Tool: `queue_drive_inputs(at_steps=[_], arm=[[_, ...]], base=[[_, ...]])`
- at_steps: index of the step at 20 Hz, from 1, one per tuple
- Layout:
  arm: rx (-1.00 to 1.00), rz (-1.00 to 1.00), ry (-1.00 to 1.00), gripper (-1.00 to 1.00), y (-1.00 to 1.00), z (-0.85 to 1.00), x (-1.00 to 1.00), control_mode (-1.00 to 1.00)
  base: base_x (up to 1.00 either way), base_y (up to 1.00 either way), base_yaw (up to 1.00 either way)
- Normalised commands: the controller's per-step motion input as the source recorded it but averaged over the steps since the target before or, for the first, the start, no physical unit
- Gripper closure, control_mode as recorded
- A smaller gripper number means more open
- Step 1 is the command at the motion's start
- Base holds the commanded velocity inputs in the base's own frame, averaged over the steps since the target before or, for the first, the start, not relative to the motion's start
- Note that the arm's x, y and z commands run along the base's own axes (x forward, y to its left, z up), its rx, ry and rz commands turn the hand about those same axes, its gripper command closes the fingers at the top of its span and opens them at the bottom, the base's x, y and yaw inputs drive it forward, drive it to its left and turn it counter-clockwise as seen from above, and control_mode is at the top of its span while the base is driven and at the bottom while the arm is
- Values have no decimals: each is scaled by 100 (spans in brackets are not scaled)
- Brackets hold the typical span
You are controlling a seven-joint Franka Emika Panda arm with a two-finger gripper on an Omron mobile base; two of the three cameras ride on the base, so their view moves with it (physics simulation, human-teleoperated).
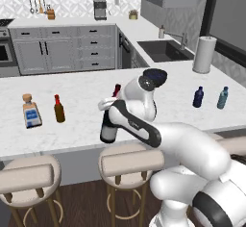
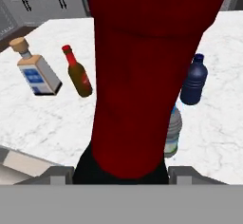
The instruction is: Move the plastic bottles in the middle to the plastics group, and the glass bottles in the middle to the glass group.
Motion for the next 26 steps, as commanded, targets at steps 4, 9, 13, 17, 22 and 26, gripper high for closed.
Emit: queue_drive_inputs(at_steps=[4, 9, 13, 17, 22, 26], arm=[[-1, 0, 2, 100, 100, 0, -3, -100], [-6, -3, -2, 100, 100, 0, 29, -100], [-11, -9, -11, 100, 96, 0, 60, -100], [-5, -10, 1, 100, 75, 0, 69, -100], [-2, -10, 18, 100, 57, -1, 61, -100], [0, -2, 16, 100, 29, -15, 50, -100]], base=[[0, 0, 0], [0, 0, 0], [0, 0, 0], [0, 0, 0], [0, 0, 0], [0, 0, 0]])
